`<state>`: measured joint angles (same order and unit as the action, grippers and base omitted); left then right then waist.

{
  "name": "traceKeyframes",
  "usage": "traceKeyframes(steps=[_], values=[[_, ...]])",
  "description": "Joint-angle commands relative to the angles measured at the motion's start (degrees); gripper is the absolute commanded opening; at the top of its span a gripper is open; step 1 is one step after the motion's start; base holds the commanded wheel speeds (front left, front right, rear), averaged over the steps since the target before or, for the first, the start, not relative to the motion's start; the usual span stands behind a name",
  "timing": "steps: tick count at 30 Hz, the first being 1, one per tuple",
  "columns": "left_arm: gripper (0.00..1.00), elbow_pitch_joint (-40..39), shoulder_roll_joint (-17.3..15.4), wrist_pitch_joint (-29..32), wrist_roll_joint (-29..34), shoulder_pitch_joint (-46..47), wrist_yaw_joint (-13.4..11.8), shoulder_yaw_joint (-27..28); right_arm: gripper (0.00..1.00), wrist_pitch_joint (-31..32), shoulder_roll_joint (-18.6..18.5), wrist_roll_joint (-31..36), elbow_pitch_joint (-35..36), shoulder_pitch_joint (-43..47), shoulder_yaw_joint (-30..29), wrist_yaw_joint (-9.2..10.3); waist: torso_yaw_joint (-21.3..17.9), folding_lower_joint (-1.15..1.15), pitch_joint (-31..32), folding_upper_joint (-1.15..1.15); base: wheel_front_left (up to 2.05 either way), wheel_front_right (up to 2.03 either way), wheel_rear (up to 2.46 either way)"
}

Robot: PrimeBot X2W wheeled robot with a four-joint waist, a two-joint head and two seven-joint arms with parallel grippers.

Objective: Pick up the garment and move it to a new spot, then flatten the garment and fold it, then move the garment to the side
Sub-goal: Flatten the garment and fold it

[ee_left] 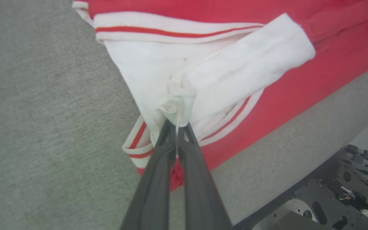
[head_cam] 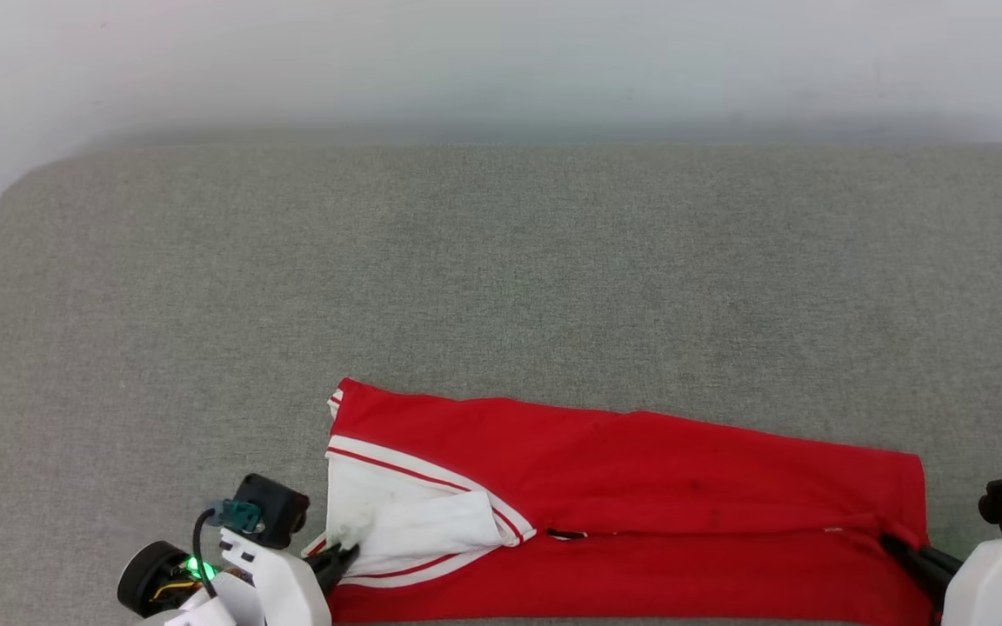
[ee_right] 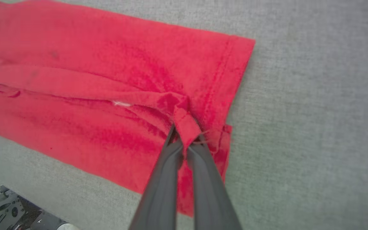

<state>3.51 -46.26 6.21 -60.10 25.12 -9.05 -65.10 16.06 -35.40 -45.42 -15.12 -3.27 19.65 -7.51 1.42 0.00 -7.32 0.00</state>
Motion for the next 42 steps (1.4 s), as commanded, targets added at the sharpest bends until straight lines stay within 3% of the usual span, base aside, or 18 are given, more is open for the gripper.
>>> traceKeyframes(steps=[1,2,3,13,17,22,30,42], values=[[0.19,0.34,0.13,-1.37,0.35,-0.81,-0.81,0.57,0.00,-0.80,0.00,0.24,0.43,0.96,-0.43,0.05,-0.10,0.00,0.36,0.00,0.00,0.00,0.00],[0.84,0.46,0.30,-2.44,0.37,-1.25,-1.33,0.89,0.40,-1.25,0.08,0.28,0.73,1.08,-0.82,0.05,-0.17,0.00,0.62,0.00,0.00,0.00,0.00],[1.00,0.61,0.58,-3.78,0.62,-1.75,-1.83,1.24,1.00,-1.99,0.24,0.33,0.97,1.16,-1.39,0.05,-0.23,0.00,0.90,0.00,0.00,0.00,0.00],[1.00,-2.18,1.79,-19.78,4.80,-5.74,-11.95,8.08,1.00,-1.70,-3.43,-3.55,11.71,4.04,-10.48,0.04,-0.03,0.00,3.17,0.00,0.00,0.00,0.00],[1.00,-2.73,2.88,-21.33,8.57,-7.75,-15.42,12.07,1.00,1.89,-4.99,-3.65,13.10,4.66,-14.07,0.05,0.30,0.00,3.17,0.00,0.00,0.00,0.00],[1.00,-5.03,6.78,-21.42,16.52,-11.54,-18.00,21.05,1.00,10.07,-4.94,-7.11,10.77,5.05,-16.00,0.05,1.29,0.00,2.57,0.00,0.00,0.00,0.00],[1.00,-6.94,14.02,-21.40,27.52,-17.71,-16.33,32.68,1.00,18.73,-1.50,-9.91,4.48,2.52,-16.78,0.04,3.08,0.00,0.28,0.00,0.00,0.00,0.00],[1.00,-6.00,23.53,-21.40,39.10,-22.22,-11.10,43.56,1.00,20.55,3.46,-9.76,-2.61,-1.86,-11.27,0.03,5.77,0.00,-2.66,0.00,0.00,0.00,0.00]])
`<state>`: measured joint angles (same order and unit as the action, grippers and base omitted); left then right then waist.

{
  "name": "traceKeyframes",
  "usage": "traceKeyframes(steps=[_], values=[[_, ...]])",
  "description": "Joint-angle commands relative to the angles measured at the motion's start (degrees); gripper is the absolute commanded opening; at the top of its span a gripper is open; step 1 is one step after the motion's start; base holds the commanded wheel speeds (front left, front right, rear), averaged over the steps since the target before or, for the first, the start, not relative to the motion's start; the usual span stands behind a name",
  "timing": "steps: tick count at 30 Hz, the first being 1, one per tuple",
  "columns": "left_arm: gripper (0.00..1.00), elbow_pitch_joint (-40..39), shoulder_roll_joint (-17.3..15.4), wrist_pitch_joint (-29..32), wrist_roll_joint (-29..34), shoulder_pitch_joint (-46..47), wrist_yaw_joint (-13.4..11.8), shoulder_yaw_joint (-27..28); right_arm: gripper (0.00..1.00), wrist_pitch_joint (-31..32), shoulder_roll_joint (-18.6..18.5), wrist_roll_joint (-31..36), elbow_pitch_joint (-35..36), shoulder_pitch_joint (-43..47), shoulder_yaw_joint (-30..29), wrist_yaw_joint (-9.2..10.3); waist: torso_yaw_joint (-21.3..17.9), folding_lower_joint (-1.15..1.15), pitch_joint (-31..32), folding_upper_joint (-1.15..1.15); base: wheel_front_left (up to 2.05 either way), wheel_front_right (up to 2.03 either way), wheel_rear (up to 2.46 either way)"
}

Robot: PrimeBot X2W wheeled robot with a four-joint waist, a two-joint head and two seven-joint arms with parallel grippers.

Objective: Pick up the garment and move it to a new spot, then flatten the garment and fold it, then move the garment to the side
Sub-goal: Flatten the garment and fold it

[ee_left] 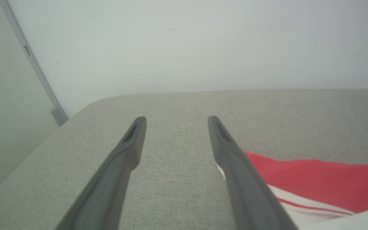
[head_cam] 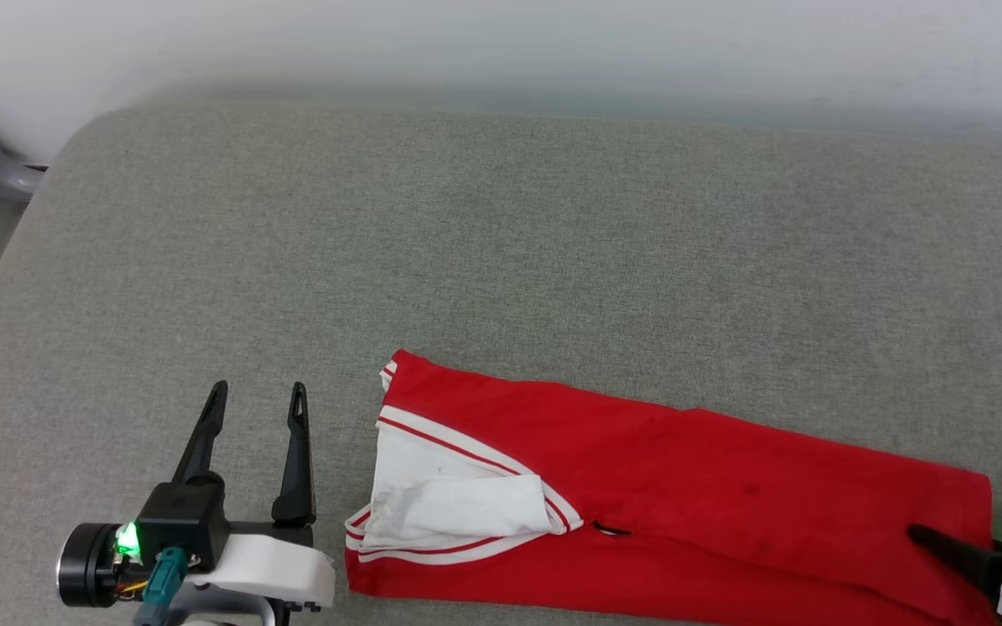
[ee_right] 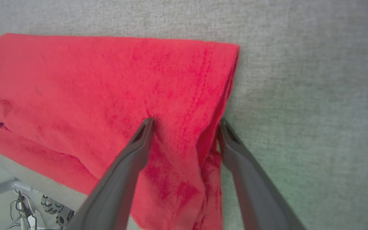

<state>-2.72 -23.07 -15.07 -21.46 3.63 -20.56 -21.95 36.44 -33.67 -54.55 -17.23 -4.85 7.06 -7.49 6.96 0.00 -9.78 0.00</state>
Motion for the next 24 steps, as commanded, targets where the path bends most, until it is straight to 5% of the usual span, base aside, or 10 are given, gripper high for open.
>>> traceKeyframes(steps=[1,11,12,13,24], values=[[1.00,0.33,1.16,-0.12,1.05,-1.08,0.89,1.25,1.00,-0.09,2.25,-1.16,-0.28,-0.50,2.03,0.00,0.32,0.00,-0.25,0.00,0.00,0.00,0.00],[1.00,2.22,7.58,-0.12,7.39,-3.88,5.38,6.58,1.00,-2.69,0.02,-2.29,2.11,-1.32,9.93,-0.06,0.13,0.00,0.00,0.00,0.00,0.00,0.00],[1.00,2.32,8.02,-0.12,7.99,-4.11,5.80,7.08,0.40,-3.66,-0.53,-1.99,1.85,-1.52,10.15,-0.04,0.13,0.00,0.11,0.00,0.00,0.00,0.00],[1.00,2.25,8.49,-0.12,8.64,-4.34,6.17,7.53,0.00,-4.38,-0.92,-1.85,1.51,-1.70,10.44,0.03,0.11,0.00,0.30,0.00,0.00,0.00,0.00],[1.00,1.76,12.13,-0.12,13.81,-6.89,10.07,12.23,0.00,-10.35,-7.09,-1.90,-3.14,-2.70,9.98,0.05,-0.47,0.00,3.27,0.00,0.00,0.00,0.00]])
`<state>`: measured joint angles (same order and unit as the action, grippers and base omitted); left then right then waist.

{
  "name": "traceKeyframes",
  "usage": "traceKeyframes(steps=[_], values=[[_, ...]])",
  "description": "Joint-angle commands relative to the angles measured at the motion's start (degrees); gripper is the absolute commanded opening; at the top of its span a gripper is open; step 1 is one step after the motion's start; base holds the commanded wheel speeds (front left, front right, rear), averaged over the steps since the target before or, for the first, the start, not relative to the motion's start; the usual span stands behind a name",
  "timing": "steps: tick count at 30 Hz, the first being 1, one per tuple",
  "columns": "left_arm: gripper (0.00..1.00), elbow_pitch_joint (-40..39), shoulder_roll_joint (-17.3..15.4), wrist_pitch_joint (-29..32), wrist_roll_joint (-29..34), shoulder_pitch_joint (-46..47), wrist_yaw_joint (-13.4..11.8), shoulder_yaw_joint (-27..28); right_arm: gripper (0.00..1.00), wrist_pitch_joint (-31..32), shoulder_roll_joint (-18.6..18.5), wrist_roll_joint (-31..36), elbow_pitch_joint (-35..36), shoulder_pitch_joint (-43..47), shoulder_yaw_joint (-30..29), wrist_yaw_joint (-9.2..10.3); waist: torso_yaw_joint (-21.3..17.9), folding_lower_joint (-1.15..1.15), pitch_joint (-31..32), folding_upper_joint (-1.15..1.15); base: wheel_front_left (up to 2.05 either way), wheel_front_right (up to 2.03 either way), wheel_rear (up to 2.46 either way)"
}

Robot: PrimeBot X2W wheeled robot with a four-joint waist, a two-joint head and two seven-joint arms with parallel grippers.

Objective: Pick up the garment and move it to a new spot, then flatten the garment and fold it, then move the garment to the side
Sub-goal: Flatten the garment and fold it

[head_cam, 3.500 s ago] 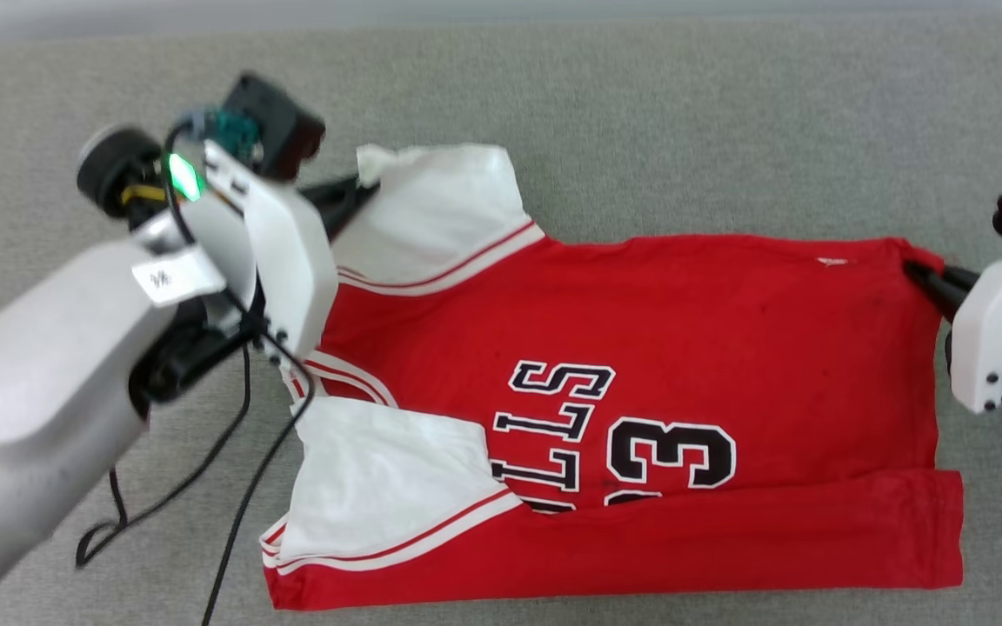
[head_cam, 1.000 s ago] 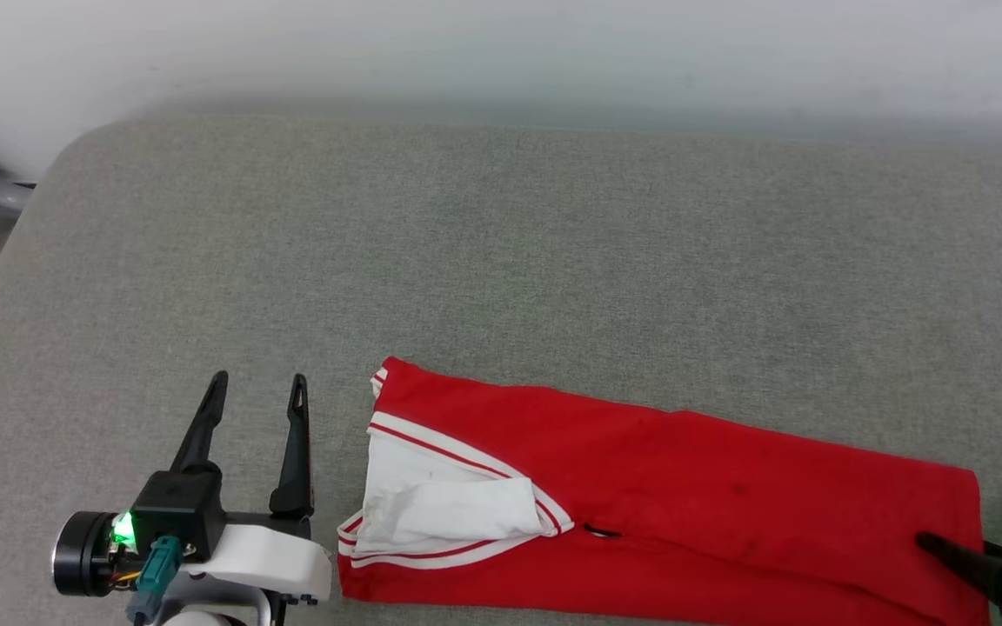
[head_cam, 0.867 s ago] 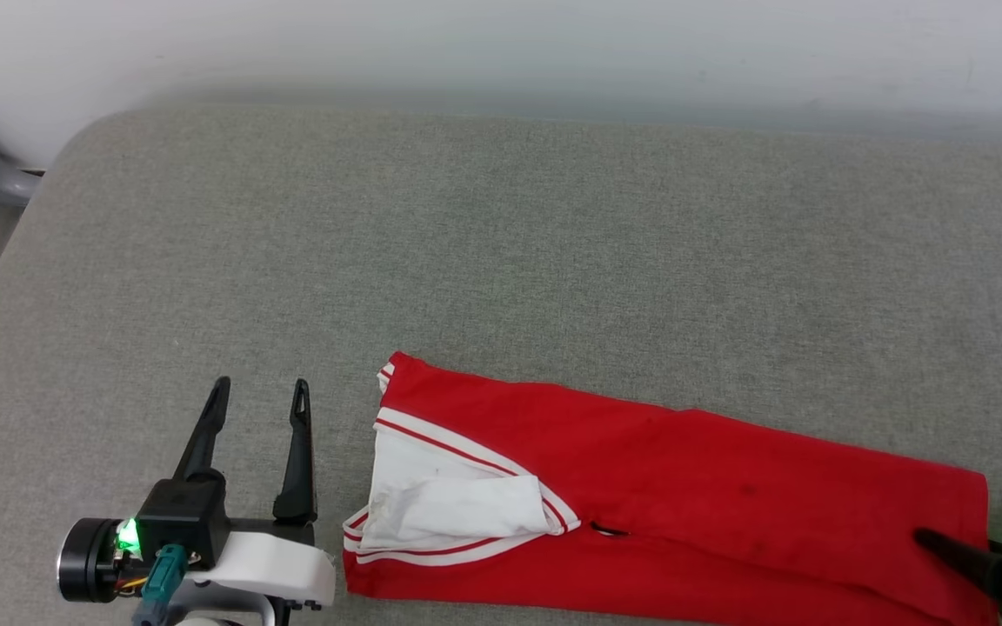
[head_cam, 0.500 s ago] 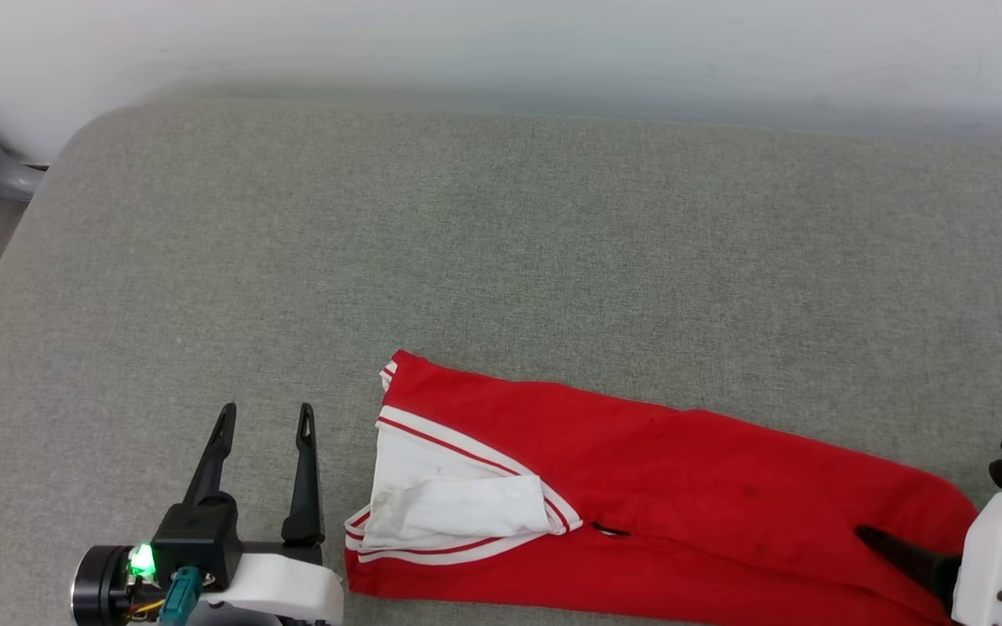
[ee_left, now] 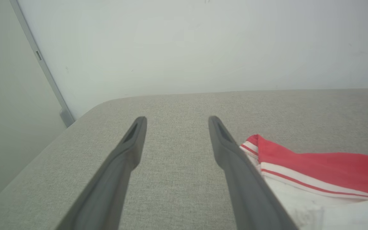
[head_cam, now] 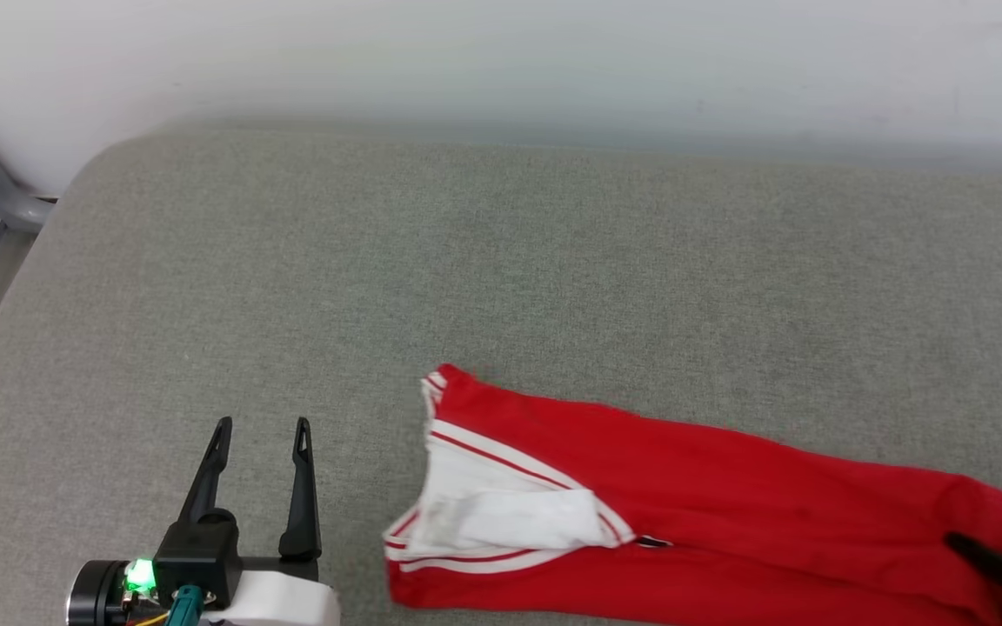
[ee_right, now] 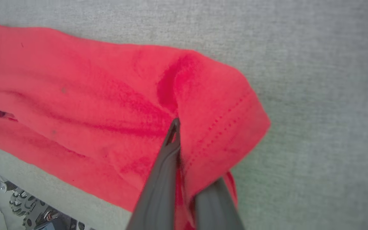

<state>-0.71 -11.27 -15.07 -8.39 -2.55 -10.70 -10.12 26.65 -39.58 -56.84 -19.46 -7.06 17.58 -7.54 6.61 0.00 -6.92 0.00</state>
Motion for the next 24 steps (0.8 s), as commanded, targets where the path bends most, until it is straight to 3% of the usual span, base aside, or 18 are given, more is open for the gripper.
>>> traceKeyframes(steps=[1,7,11,24], values=[[1.00,-0.13,0.51,-0.12,1.06,-1.02,0.50,0.71,0.00,-0.51,-1.63,1.00,-1.62,-0.60,-1.06,0.11,-0.19,0.00,0.75,0.00,0.00,0.00,0.00],[1.00,0.25,1.50,-0.12,3.20,-2.23,1.60,1.98,0.00,-1.08,-3.65,3.05,-7.17,0.15,-5.79,0.10,-0.66,0.00,2.05,0.00,0.00,0.00,0.00],[1.00,0.56,1.91,-0.12,4.08,-3.31,2.10,2.61,0.00,-0.42,-3.26,3.73,-7.32,1.07,-7.42,0.10,-1.17,0.00,3.06,0.00,0.00,0.00,0.00],[1.00,1.45,3.07,-0.12,5.45,-4.47,3.91,3.31,0.00,7.73,-0.49,-2.55,15.34,4.78,-7.60,0.08,-2.01,0.00,4.97,0.00,0.00,0.00,0.00]])
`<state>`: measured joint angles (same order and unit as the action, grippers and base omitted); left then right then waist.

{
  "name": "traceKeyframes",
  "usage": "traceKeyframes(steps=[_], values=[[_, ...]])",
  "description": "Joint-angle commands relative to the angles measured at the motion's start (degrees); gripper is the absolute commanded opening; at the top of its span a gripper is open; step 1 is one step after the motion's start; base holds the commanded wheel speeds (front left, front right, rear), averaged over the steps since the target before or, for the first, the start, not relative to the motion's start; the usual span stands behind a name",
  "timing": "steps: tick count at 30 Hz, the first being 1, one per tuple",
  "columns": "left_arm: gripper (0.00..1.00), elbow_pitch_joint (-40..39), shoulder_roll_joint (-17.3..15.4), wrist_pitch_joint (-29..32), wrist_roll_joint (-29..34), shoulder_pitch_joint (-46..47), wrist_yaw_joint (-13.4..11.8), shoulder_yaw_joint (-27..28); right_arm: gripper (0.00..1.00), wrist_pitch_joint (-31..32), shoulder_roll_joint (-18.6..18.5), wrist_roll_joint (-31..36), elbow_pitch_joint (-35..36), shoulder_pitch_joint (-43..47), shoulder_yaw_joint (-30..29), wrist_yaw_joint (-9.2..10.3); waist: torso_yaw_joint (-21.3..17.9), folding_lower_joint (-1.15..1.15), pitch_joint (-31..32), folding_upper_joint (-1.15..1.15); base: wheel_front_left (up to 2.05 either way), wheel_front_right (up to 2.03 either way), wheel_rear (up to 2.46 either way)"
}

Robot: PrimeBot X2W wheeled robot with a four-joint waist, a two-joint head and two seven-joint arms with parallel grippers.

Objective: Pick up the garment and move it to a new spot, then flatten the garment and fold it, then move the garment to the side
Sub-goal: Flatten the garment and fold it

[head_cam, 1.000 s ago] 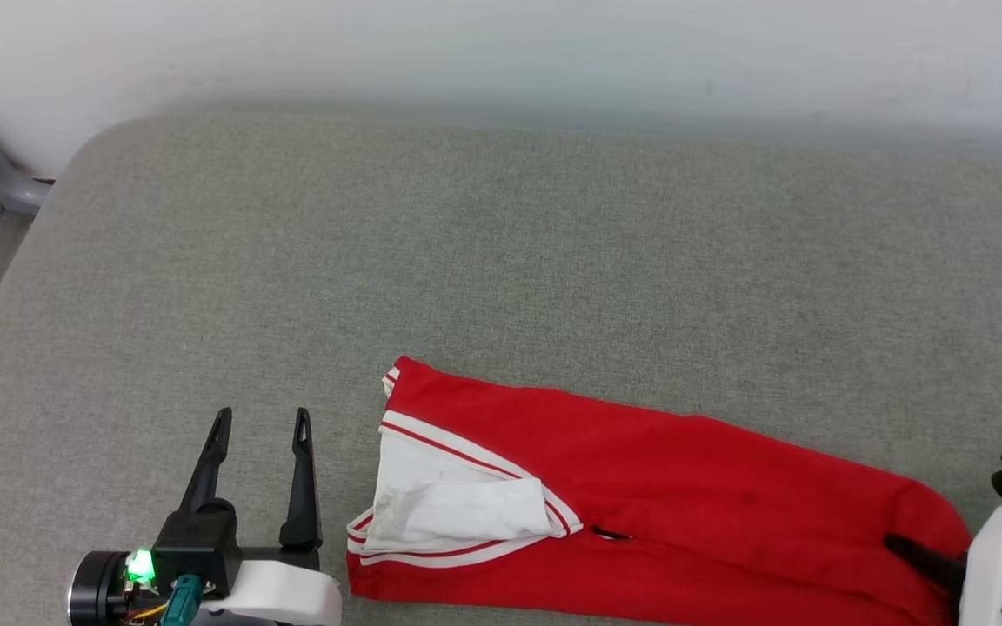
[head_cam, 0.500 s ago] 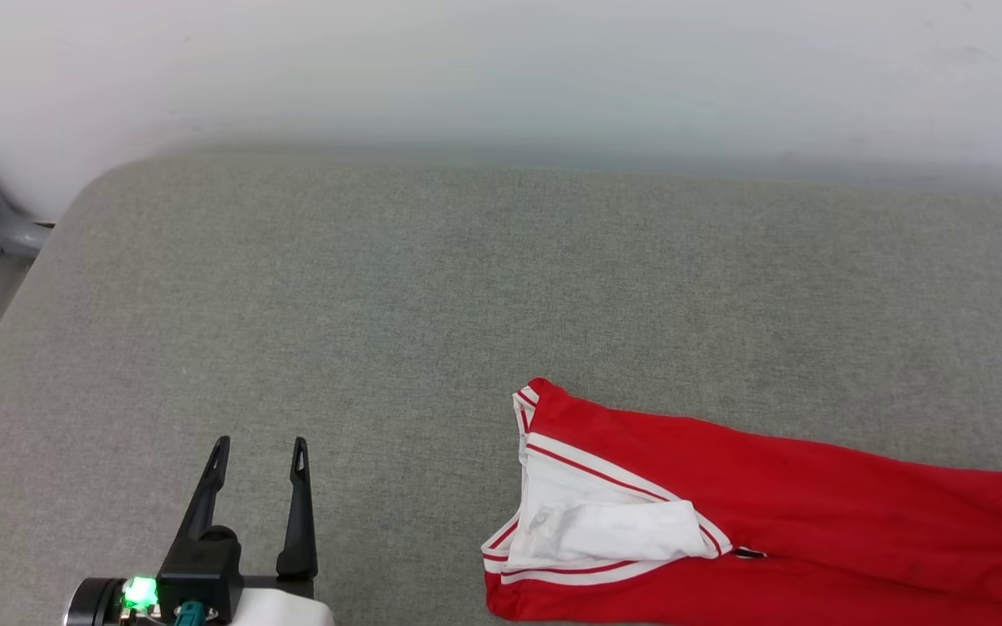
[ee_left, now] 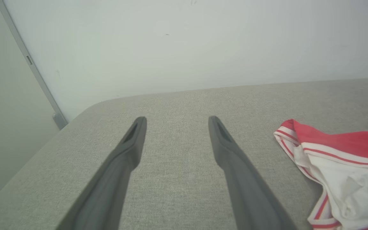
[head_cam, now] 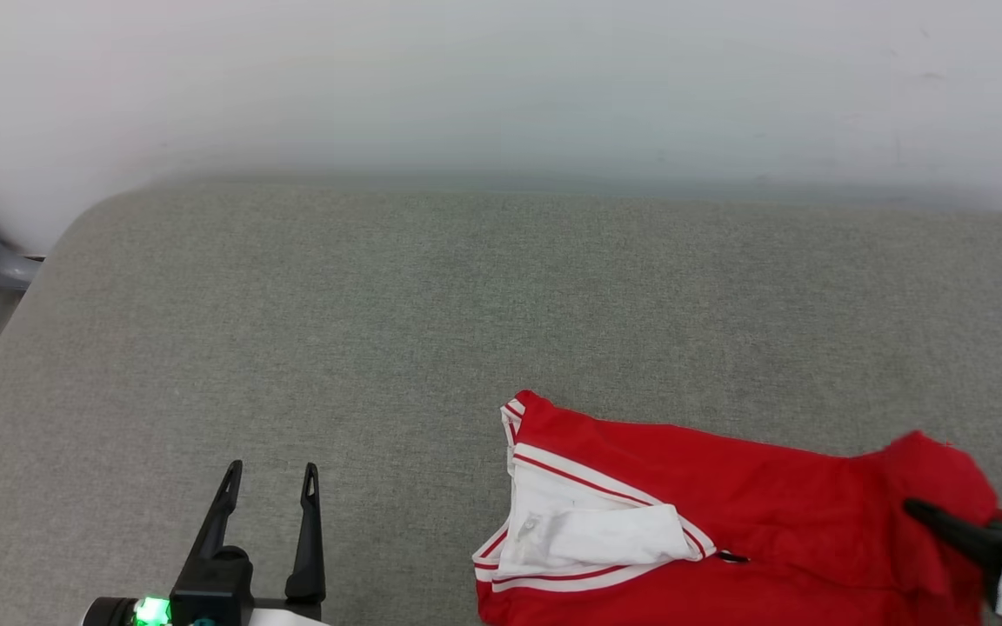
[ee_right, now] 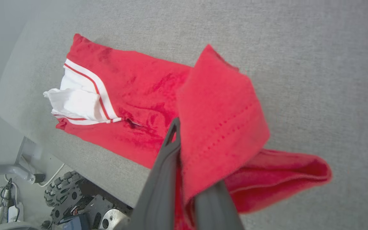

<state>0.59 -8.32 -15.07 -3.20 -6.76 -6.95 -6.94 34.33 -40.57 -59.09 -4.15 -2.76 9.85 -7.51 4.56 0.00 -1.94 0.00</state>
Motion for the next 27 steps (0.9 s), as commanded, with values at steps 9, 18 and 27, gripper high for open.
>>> traceKeyframes(steps=[9,18,27], values=[[1.00,0.78,1.27,-0.12,1.03,1.16,1.21,-0.57,0.00,3.49,4.92,2.40,7.63,-5.79,6.81,0.05,1.67,0.00,-1.15,0.00,0.00,0.00,0.00],[1.00,1.63,2.23,-0.12,1.30,3.68,2.18,-0.71,0.00,2.28,10.72,6.22,1.71,-16.84,19.01,0.05,3.71,0.00,-3.81,0.00,0.00,0.00,0.00],[1.00,2.15,2.81,-0.13,1.57,5.28,2.76,-0.82,0.00,-3.03,16.57,8.13,-9.23,-25.64,29.31,0.05,5.32,0.00,-5.74,0.00,0.00,0.00,0.00]])
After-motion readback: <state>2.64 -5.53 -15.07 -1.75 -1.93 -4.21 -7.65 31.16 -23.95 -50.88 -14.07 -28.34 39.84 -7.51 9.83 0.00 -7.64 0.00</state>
